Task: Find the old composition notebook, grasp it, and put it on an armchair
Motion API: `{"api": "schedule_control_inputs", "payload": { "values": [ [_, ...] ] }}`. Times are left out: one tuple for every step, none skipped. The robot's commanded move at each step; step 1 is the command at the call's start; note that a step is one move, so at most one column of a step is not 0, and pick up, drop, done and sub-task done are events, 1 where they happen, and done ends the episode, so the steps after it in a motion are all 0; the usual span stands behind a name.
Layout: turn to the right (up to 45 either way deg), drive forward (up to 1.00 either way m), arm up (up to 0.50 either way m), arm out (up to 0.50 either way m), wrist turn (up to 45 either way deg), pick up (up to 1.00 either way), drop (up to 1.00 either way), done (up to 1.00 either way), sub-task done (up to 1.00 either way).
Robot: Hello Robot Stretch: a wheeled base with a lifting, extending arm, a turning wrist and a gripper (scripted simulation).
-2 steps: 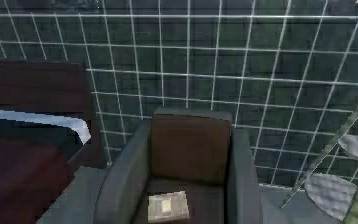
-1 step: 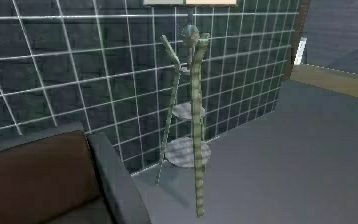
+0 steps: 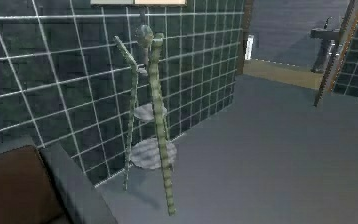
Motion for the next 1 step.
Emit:
{"api": "schedule_control_inputs", "payload": {
  "values": [
    [0.0,0.45,0.00,0.00,0.0,0.00,0.00,0.00,0.00]
  ]
}}
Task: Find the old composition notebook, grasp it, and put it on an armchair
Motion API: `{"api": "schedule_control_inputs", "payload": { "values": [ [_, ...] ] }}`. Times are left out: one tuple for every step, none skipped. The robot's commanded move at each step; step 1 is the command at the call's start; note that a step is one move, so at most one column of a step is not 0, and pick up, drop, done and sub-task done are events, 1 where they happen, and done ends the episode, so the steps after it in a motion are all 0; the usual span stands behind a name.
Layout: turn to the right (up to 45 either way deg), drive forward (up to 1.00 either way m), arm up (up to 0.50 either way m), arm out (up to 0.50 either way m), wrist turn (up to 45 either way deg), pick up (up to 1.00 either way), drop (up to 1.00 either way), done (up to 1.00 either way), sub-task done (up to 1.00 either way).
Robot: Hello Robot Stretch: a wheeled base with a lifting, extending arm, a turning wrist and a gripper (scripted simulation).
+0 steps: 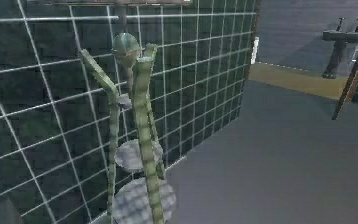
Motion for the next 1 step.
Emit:
{"api": "schedule_control_inputs", "payload": {
  "values": [
    [-6.0,0.00,0.00,0.00,0.0,0.00,0.00,0.00,0.00]
  ]
}}
